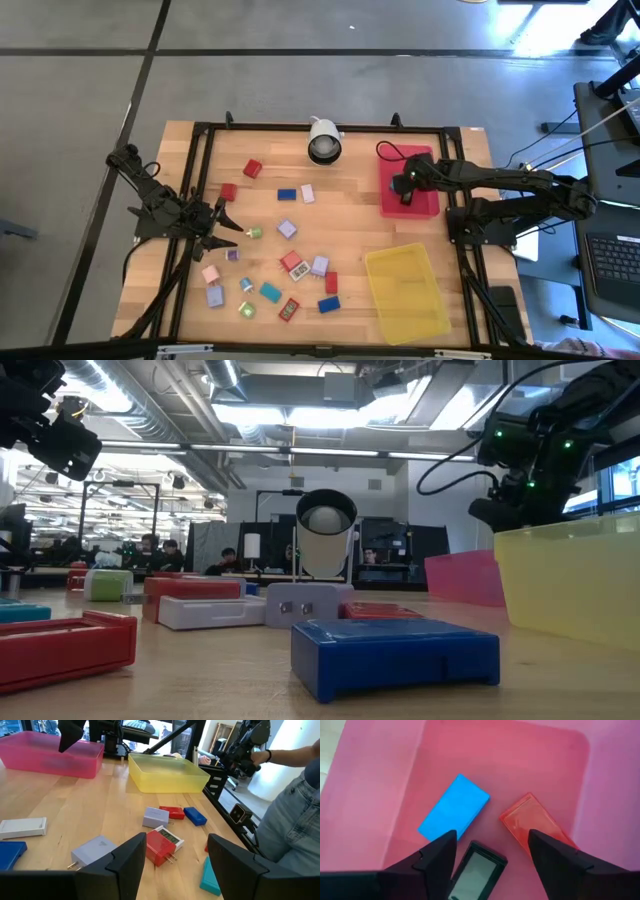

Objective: Pick & Place Office items
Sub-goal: Put the top blue digital timer into the pink bin

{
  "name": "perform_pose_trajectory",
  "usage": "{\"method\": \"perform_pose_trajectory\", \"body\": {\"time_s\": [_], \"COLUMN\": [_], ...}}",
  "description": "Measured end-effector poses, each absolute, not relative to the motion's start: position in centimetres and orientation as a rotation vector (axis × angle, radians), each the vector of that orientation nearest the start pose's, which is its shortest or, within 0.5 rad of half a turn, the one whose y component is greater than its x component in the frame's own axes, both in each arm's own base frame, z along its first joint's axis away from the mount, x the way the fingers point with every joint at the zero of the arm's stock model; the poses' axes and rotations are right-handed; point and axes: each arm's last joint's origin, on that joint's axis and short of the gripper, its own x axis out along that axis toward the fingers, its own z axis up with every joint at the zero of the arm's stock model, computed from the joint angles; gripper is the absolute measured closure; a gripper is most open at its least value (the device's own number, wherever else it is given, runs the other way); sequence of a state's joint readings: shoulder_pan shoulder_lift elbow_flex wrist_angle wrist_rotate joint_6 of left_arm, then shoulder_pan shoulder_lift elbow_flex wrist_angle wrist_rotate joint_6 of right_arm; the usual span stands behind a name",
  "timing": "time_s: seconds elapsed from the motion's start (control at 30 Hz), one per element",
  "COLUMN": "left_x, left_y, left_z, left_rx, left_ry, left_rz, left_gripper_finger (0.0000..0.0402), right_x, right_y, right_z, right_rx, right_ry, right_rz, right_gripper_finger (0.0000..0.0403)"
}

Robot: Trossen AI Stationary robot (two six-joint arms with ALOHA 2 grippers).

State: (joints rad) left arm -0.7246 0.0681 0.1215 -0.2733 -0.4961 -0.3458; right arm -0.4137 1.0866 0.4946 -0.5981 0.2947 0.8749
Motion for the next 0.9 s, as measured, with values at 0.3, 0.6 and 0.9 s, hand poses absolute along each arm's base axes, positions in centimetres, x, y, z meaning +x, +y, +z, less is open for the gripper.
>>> {"method": "perform_pose_trajectory", "body": {"time_s": [0.3,0.6,0.9], "left_x": [7.6,7.6,7.6], "left_y": [-4.9,-4.9,-4.9], "left_z": [17.4,17.4,17.4], "left_rx": [-0.217,-0.217,-0.217], "left_ry": [0.217,0.218,0.217], "left_rz": [-0.193,-0.194,-0.193], "left_gripper_finger": [0.0192,0.0192,0.0192], "right_x": [17.3,20.4,23.0], "right_y": [-8.3,-8.5,-7.0], "right_z": [20.2,27.3,29.3], "right_rx": [0.809,0.645,0.587], "right_ry": [0.767,0.590,0.391], "right_rz": [-0.978,-0.629,-0.422], "right_gripper_finger": [0.0138,0.0138,0.0138]}}
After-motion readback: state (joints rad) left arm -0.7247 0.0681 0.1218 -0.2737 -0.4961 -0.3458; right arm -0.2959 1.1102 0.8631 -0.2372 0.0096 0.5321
